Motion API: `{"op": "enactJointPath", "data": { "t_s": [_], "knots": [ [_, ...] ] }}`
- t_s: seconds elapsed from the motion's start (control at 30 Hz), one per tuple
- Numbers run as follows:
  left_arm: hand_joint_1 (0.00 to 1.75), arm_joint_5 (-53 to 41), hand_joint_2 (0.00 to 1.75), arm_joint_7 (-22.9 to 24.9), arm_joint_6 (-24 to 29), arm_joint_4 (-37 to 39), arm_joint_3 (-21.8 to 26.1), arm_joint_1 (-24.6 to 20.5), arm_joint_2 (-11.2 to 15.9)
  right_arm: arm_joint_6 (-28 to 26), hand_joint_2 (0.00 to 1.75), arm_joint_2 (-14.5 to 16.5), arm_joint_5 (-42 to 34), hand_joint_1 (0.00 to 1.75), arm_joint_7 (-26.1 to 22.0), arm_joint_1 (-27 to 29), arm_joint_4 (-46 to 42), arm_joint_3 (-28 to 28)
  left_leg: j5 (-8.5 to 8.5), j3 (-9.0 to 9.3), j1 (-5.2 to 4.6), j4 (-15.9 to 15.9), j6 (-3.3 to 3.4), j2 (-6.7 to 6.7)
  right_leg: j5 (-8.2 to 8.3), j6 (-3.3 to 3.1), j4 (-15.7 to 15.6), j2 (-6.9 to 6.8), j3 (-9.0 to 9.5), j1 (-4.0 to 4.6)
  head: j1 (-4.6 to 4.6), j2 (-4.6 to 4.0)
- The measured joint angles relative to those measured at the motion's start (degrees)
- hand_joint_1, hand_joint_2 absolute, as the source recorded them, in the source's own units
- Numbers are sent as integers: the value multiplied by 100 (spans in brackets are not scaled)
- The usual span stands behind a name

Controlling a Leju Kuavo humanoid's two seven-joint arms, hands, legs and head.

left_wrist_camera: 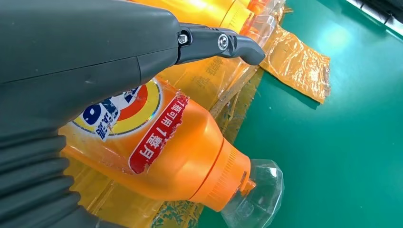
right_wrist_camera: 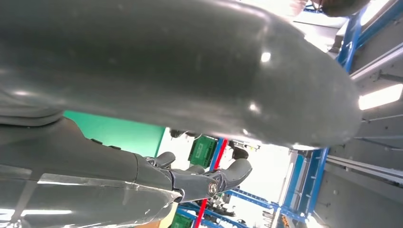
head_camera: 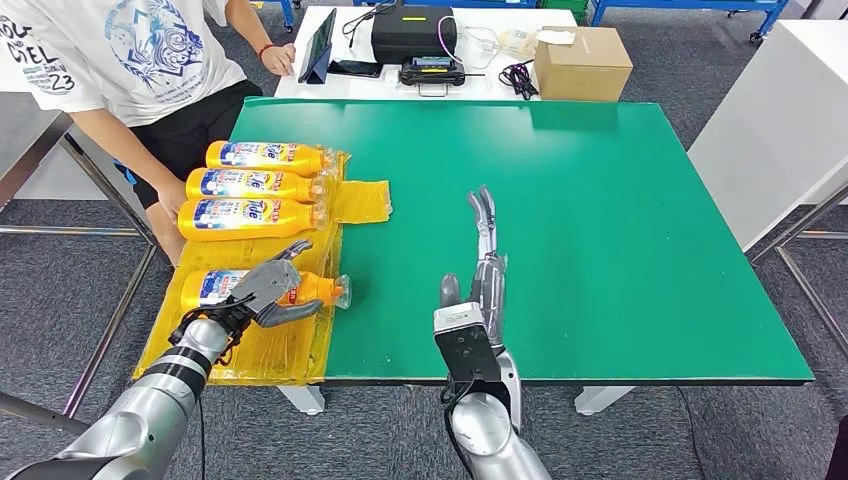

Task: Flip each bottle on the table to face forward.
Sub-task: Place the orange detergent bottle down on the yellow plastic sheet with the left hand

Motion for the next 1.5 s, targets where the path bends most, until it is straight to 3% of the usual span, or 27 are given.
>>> {"op": "enactJointPath", "data": {
  "t_s": [0.2, 0.37, 0.4, 0.5, 0.63, 0.77, 0.83, 1.03, 1.17, 1.3, 1.5],
  "knots": [
    [0, 504, 0, -283, -494, 8, 44, 13, 67, -3, 0, 0, -27, 0, -10, -52, 134, 0, 0, 1, 0, 0, 0, -6, -2, 4, 0, -6, 2, 0, 0, 0],
    [0, 911, 0, -715, -306, -26, 74, 105, 75, -20, 0, 0, -50, 0, -40, -76, 194, 0, 0, 1, 0, 0, 0, -6, -2, 3, 0, -8, -5, 0, 1, 0],
    [0, 1040, 44, -839, 65, -102, 95, 162, 27, -32, 0, 1, -47, 0, -48, -74, 198, 0, 0, -4, 0, 1, 0, -5, -1, 4, 0, -7, -10, 0, 1, 0],
    [0, 1624, 175, -1324, 2054, -640, 212, 495, -270, -107, 0, 16, 2, 0, -71, -60, 209, 2, 9, -51, 0, 4, 7, 7, 11, 2, 1, -4, -57, 0, 3, 0],
    [0, 1931, 175, -1451, 2758, -1142, 235, 713, -417, -131, 0, 24, 26, 0, -72, -54, 213, 8, 14, -79, 0, 5, 13, 20, 19, -3, 2, 0, -88, 2, 2, 0],
    [0, 2858, 175, -1540, 4024, -1998, 109, 1015, -445, -189, 0, 25, 18, 0, -86, -38, 255, 28, 11, -100, 3, 5, 10, 35, 18, -5, 3, 7, -114, 6, 1, 0],
    [0, 3004, 175, -1541, 4329, -2545, 59, 1182, -456, -221, 0, 26, -1, 0, -103, -16, 287, 44, 10, -107, 5, 5, 9, 35, 16, -6, 3, 7, -121, 7, 2, 0],
    [0, 2941, 175, -1541, 4439, -4132, 75, 1615, -638, -338, 0, 26, -15, 0, -234, 86, 382, 52, 7, -121, 4, 5, 8, 34, 15, -7, 1, 7, -133, 5, 2, 0],
    [0, 4165, 175, -1537, 4038, -4620, 80, 1784, -749, -588, 0, 19, 3, 0, -375, 272, 372, 38, 5, -121, 2, 5, 8, 33, 15, -6, 0, 7, -134, 4, 2, 0],
    [0, 5239, 175, -1466, 3128, -4771, 72, 2128, -905, -809, 175, -13, -71, 0, -443, 560, 187, -93, 3, -122, 2, 5, 7, 37, 15, -6, 0, 8, -137, 4, 3, 0],
    [0, 5638, 175, -1109, 2461, -4860, -47, 2654, -1109, -990, 175, -39, -303, 0, -598, 974, -95, -348, -6, -122, 1, 5, 7, 44, 12, -6, -2, 12, -140, 4, 2, 0]
  ]
}}
